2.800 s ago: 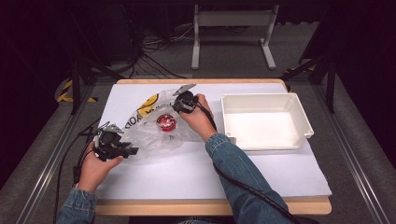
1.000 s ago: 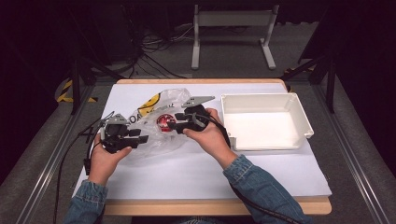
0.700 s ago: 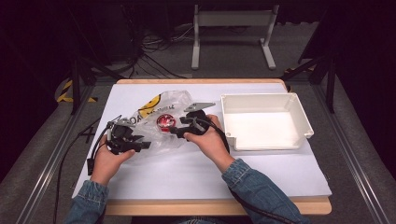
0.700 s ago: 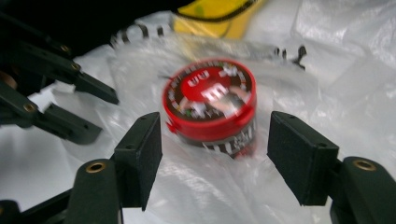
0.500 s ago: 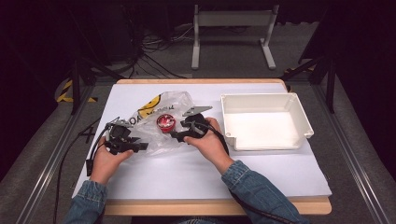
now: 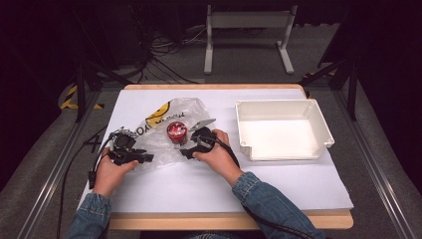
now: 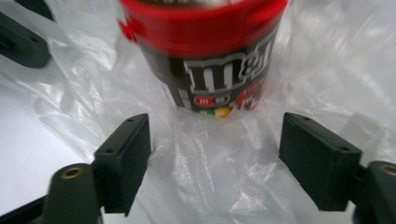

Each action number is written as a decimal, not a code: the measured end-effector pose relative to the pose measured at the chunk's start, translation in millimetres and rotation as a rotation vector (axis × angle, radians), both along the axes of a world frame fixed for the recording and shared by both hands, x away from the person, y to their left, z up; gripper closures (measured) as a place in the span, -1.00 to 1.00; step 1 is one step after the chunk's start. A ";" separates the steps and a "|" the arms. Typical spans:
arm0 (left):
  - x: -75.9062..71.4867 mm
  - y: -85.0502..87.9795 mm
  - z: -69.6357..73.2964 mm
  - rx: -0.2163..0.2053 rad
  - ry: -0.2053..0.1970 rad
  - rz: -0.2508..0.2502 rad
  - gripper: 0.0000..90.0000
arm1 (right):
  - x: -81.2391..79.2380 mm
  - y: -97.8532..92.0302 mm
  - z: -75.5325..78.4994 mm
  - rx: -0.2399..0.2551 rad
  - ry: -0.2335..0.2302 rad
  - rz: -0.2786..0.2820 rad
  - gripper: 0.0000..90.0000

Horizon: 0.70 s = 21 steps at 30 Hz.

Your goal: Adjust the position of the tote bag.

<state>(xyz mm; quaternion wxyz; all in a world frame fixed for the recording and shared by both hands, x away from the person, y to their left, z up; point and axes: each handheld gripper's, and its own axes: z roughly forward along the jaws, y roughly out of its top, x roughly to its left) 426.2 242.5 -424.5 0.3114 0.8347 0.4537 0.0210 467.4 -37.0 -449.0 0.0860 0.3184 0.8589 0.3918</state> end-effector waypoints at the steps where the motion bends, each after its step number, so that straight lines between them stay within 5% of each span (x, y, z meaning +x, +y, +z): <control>1: -1.2 -0.1 2.8 0.003 -0.010 0.003 0.21 | -0.1 0.7 -0.3 -0.005 -0.006 0.002 -0.51; 6: -5.3 2.0 12.6 -0.014 -0.042 0.005 0.18 | 0.2 4.3 2.2 -0.049 -0.011 0.013 -0.62; 21: -15.0 9.5 35.1 -0.082 -0.167 0.026 0.14 | -0.9 5.6 34.0 -0.009 -0.136 0.044 -0.55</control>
